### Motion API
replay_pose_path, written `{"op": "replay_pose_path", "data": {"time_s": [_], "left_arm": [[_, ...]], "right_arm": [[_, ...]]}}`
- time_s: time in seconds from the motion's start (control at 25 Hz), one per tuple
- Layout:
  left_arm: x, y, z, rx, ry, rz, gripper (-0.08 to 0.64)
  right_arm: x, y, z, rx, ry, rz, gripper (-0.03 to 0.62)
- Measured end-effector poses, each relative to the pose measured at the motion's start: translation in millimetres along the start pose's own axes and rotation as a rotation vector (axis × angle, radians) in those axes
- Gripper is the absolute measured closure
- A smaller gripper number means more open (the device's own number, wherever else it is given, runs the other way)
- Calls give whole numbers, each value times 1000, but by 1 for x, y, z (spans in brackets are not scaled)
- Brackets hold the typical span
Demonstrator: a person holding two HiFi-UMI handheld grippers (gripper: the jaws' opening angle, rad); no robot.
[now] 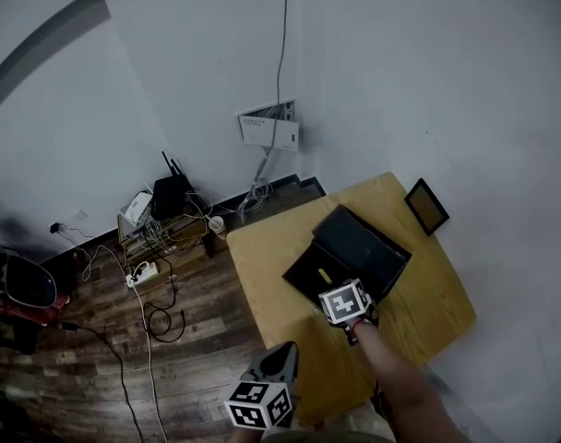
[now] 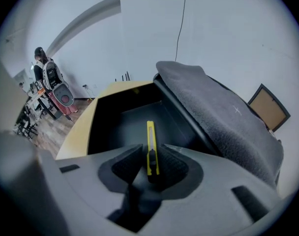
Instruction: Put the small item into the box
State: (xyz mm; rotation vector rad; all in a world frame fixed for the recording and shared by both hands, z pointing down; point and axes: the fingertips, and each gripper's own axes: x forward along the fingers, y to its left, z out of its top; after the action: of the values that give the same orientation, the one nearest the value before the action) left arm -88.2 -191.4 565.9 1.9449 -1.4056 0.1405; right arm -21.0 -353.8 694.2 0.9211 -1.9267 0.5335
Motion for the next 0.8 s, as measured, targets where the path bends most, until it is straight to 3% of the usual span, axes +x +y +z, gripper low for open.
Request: {"op": "replay_pose_path", "data": {"time_s": [0.08,0.48,0.8], "left_arm": [[-2,-1,0,0,-2,0,556],[-17,-11,1,19,-21,-30,557],[-34,-16,7,43,-50,-50,556]], "right_arm": [[-2,-1,2,13,-29,-1,455],[-45,11,6,29,-145,-16,454],[-104,22,2,115,-276,-45,468]]}}
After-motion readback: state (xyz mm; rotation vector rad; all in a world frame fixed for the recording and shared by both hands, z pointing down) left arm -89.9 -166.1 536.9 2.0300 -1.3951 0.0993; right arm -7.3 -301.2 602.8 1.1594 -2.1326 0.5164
